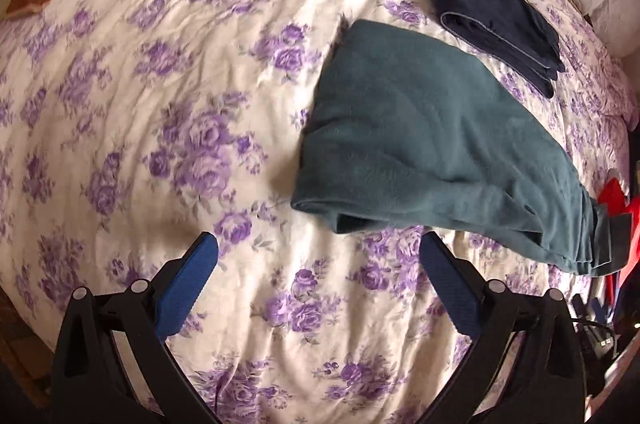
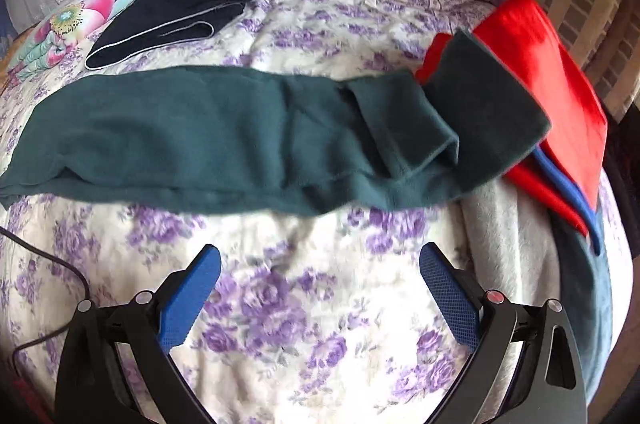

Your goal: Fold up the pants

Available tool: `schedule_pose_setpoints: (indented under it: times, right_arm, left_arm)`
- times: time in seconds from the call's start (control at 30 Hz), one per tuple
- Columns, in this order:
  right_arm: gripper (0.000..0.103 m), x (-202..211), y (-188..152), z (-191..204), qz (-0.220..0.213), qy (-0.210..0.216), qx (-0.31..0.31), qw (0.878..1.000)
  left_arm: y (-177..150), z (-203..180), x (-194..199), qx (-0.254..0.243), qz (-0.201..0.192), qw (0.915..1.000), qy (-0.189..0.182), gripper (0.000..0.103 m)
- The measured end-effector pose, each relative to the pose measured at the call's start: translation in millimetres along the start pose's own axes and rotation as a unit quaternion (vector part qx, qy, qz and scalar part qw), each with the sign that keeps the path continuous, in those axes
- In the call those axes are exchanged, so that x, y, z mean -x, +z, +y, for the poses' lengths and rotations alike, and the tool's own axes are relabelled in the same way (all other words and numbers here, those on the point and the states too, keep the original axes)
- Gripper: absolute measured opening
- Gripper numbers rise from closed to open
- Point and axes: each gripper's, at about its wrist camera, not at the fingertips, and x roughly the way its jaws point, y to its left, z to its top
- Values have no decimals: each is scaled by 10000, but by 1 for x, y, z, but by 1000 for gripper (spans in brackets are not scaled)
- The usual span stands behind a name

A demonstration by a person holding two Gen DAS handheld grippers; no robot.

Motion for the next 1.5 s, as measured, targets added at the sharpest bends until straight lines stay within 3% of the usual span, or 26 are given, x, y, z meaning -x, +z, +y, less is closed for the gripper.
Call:
schedule_pose_setpoints:
  times: [0.1, 0.13, 0.2, 0.3, 0.47, 0.5, 0.57, 0.6, 0.67, 0.77, 0.83, 0.9, 0.97, 1.0, 1.03, 1.07, 1.1, 1.13, 1.17, 1.2, 1.27, 1.37, 1.43, 1.5]
  right_arm:
    - [100, -15, -22, -13, 170, 314, -519, 9980]
    - [100, -17, -29, -14, 52, 314, -605, 9977]
    - [100, -16, -36, -8, -310, 202, -502, 9981]
    - [100, -16, -34, -6, -292, 151, -425, 9986]
    - [100, -17, -33, -8, -305, 199, -457, 9983]
    - [100, -18, -33, -8, -304, 210, -466, 9982]
    - [100, -18, -33, -8, -303, 213, -469, 9982]
    - [100, -19, -32, -8, -301, 208, -467, 9982]
    - [100, -18, -33, -8, -306, 212, -468, 9982]
    - [100, -18, -33, -8, -307, 213, -469, 9982]
    - [100, -18, -32, -8, -304, 211, -468, 9982]
    - [100, -18, -32, -8, -306, 212, -469, 9982]
    - [100, -18, -33, -8, -308, 211, -468, 9982]
    - [100, -18, -33, -8, -309, 214, -470, 9982]
    - [100, -17, -33, -8, -311, 214, -471, 9982]
    - [100, -17, -34, -7, -312, 213, -471, 9982]
    - [100, -18, -33, -8, -312, 222, -476, 9981]
    - [100, -18, -33, -8, -316, 230, -482, 9981]
    - [100, -17, -33, -8, -317, 232, -483, 9981]
    - [100, -18, -33, -8, -317, 245, -490, 9980]
    - [100, -17, -33, -9, -322, 249, -490, 9980]
    - [100, -17, -33, -9, -321, 230, -478, 9981]
    - [100, -17, -34, -9, -320, 242, -487, 9980]
    - [100, -17, -34, -8, -316, 237, -484, 9980]
  left_arm:
    - [-5, -6, -5, 12, 168, 9967, -799, 98]
    - [-5, -11, -8, -16, 230, 9949, -987, 98]
    - [0, -22, -19, 9, 318, 9921, -1210, 98]
    - [10, -27, -43, 399, 609, 9857, -1523, 98]
    - [34, -19, -48, 1255, 481, 9724, -1907, 97]
    - [38, -12, -47, 1433, 368, 9679, -2033, 85]
    - [45, 0, -52, 1683, 371, 9661, -1920, 50]
    - [47, 8, -55, 1820, 429, 9625, -1968, 39]
    - [49, 21, -56, 1959, 479, 9515, -2324, 29]
    - [50, 21, -29, 1671, 79, 9606, -2219, 18]
    - [52, 15, 9, 1236, -553, 9697, -2033, 13]
    - [52, -8, 63, 312, -1500, 9780, -1420, 11]
    - [45, -35, 107, -748, -2431, 9647, -680, 11]
    - [38, -46, 118, -1124, -2729, 9547, -366, 13]
    - [35, -50, 119, -1231, -2766, 9528, -234, 16]
    - [34, -46, 112, -1170, -2575, 9589, -228, 33]
    - [36, -37, 97, -1021, -2189, 9700, -257, 66]
    - [39, -23, 75, -691, -1617, 9840, -283, 75]
    - [39, -4, 58, -236, -1176, 9921, -370, 75]
    - [33, 17, 43, 308, -812, 9947, -546, 74]
    - [25, 51, 28, 1174, -486, 9873, -955, 74]
    - [16, 75, 27, 1452, -406, 9822, -1121, 75]
    - [18, 77, 23, 1542, -330, 9817, -1072, 81]
    - [13, 88, 10, 1856, -141, 9750, -1215, 86]
